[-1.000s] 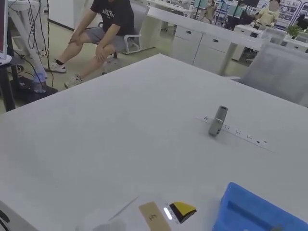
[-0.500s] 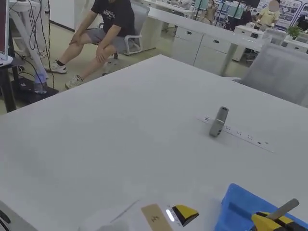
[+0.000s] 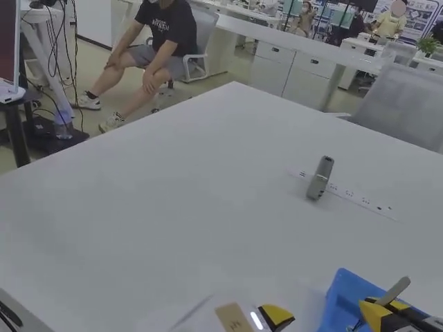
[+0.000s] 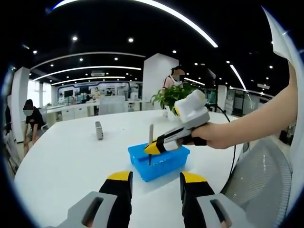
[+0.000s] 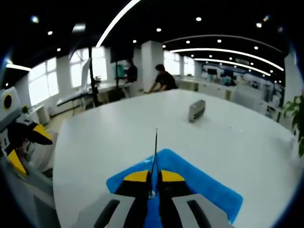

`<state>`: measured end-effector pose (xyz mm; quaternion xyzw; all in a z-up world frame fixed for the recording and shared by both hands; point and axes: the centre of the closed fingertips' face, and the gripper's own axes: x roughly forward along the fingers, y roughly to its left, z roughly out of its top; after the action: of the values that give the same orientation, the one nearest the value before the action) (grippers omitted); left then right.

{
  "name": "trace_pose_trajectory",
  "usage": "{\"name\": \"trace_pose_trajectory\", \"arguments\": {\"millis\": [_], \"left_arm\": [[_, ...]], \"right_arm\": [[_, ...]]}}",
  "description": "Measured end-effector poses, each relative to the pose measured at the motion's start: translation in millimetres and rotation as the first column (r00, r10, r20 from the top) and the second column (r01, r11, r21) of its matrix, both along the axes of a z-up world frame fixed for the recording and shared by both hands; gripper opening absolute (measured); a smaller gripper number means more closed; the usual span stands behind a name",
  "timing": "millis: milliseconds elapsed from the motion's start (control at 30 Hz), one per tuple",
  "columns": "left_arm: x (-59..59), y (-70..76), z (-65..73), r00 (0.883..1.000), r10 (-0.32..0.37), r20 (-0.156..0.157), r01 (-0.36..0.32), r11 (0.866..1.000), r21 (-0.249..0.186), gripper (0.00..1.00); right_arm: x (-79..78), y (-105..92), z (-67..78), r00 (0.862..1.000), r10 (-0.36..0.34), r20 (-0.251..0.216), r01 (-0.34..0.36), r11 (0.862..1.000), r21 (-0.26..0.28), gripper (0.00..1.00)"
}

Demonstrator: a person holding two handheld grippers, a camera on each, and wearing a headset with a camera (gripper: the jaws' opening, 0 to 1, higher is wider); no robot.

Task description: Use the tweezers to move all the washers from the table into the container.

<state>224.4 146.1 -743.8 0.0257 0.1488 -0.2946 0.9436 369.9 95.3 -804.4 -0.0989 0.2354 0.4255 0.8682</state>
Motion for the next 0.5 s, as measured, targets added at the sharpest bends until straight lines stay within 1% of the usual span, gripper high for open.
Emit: {"name": "trace_pose_trajectory", "arguments": {"millis": [133, 267, 333, 400, 433, 500], "left_arm": [[-0.3, -0.6, -0.6, 1.000, -0.003, -0.003, 0.003, 1.000, 0.000, 0.38], [-0.5, -1.1, -1.4, 1.000, -0.005, -0.007, 0.005, 1.000, -0.002, 0.37], [-0.8, -1.8, -2.0, 1.000, -0.009, -0.012, 0.009, 1.000, -0.008, 0.37], [-1.1, -2.5, -3.2, 0.999, -0.014, -0.028, 0.014, 1.000, -0.027, 0.37], [-1.1, -2.3, -3.3, 0.999, -0.013, -0.042, 0.011, 0.999, -0.050, 0.38], [-0.7, -1.4, -1.4, 0.999, -0.010, -0.048, 0.006, 0.997, -0.079, 0.38]], "right_arm": [[3.9, -2.3, -10.5, 1.000, 0.009, -0.006, -0.009, 1.000, -0.018, 0.03], [4.0, -2.3, -12.4, 1.000, 0.016, 0.015, -0.016, 0.999, -0.029, 0.04], [3.1, -2.0, -11.9, 1.000, 0.015, 0.017, -0.014, 1.000, -0.028, 0.04], [1.4, -0.5, -10.4, 1.000, 0.018, 0.022, -0.017, 1.000, -0.022, 0.04], [1.0, -0.1, -9.9, 1.000, 0.019, 0.023, -0.019, 1.000, -0.019, 0.04], [0.5, 0.4, -7.3, 0.999, 0.018, 0.030, -0.017, 1.000, -0.010, 0.04]]}}
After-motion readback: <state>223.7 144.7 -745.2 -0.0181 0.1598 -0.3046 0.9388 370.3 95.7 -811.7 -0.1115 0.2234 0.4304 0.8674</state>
